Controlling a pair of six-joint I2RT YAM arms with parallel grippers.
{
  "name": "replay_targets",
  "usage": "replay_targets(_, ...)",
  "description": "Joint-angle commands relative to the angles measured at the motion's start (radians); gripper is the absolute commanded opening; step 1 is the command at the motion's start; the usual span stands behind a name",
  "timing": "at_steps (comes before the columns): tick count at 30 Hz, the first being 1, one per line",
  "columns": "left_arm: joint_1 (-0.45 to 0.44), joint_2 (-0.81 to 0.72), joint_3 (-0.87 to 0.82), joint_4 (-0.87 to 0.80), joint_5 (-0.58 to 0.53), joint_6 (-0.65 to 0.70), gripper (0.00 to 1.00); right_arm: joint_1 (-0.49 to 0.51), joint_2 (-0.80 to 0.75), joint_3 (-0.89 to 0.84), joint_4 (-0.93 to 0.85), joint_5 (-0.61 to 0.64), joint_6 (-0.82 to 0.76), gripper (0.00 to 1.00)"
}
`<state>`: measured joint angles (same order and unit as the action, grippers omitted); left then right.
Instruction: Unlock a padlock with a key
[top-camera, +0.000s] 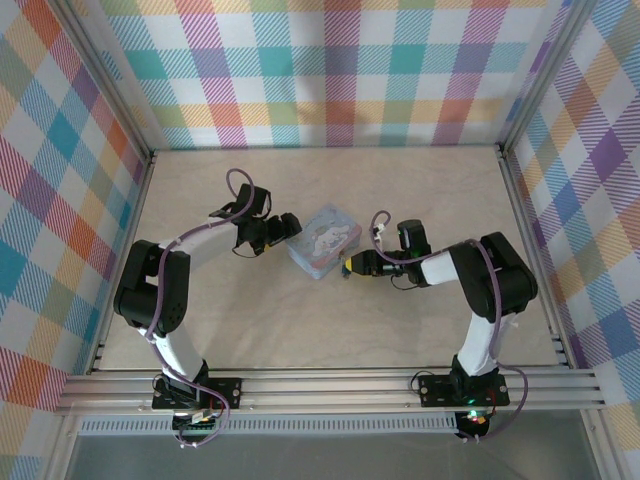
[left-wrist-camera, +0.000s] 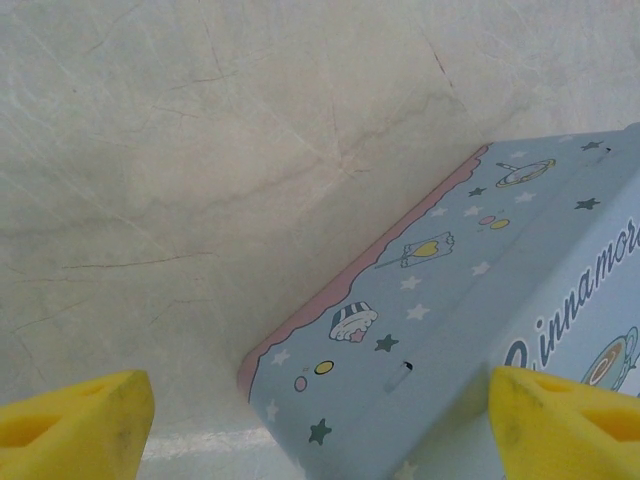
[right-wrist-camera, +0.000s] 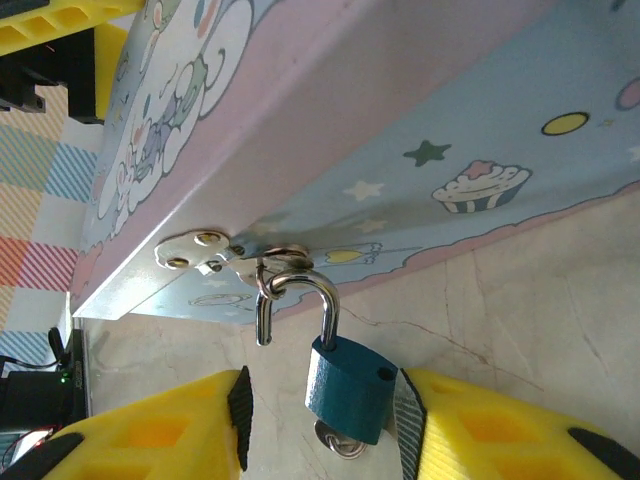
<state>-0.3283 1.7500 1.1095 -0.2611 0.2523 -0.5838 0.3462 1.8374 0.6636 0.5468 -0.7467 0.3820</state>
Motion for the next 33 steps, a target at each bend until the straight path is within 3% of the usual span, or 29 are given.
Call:
replay_targets(1, 0.009, 0.006, -0.036, -0.097, -0.040, -0.003, 0.85, -0.008, 0.026, 0.026, 0.051, -0.047, 0.000, 0.42)
replay_targets(33, -0.006, 0.017, -0.039, -0.073, -0.037, -0.027, 0.84, 0.013, 0.150, 0.070, 0.138, -0.104, 0.032, 0.34)
